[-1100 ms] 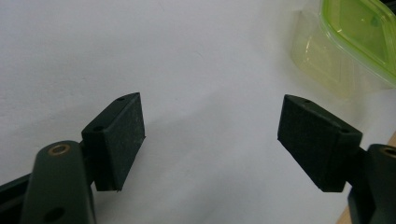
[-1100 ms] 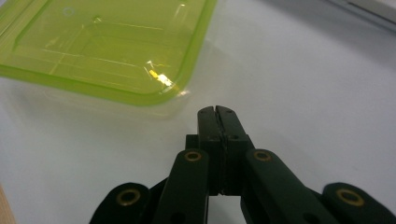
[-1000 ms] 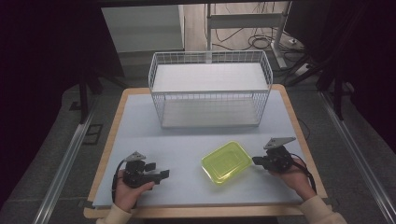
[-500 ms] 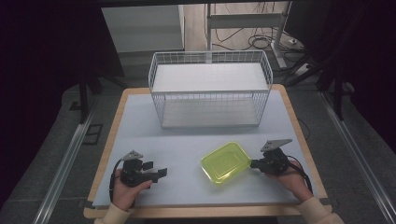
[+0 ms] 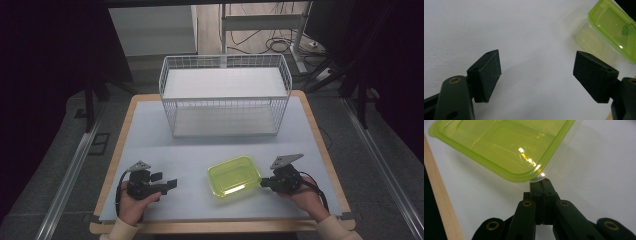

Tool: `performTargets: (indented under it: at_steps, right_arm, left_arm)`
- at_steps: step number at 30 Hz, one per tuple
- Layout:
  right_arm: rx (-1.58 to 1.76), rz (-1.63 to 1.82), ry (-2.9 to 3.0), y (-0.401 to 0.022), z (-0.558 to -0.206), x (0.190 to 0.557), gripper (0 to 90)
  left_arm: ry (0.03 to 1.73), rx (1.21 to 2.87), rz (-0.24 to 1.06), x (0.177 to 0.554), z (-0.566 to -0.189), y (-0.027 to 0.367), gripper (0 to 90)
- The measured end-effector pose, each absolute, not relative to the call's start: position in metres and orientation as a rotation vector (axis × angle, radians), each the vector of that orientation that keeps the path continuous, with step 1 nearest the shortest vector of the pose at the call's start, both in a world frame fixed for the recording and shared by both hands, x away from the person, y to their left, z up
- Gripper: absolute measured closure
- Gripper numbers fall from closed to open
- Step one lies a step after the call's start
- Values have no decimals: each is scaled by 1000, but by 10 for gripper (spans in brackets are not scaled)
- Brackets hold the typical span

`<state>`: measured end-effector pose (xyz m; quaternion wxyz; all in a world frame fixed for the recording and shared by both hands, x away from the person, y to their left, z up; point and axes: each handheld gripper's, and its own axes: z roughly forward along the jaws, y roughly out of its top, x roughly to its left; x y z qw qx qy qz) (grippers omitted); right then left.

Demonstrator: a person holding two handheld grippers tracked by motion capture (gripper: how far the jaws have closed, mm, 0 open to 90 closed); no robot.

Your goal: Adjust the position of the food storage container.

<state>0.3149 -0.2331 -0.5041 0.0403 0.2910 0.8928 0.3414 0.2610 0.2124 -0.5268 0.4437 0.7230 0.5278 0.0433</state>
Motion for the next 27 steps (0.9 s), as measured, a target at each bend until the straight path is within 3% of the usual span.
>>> performTargets:
  at_steps: [27]
  right_arm:
    - [762,1062,2827,-189,-506,298,900]
  left_arm:
    - [1309,1792,111,261,-525,215,222]
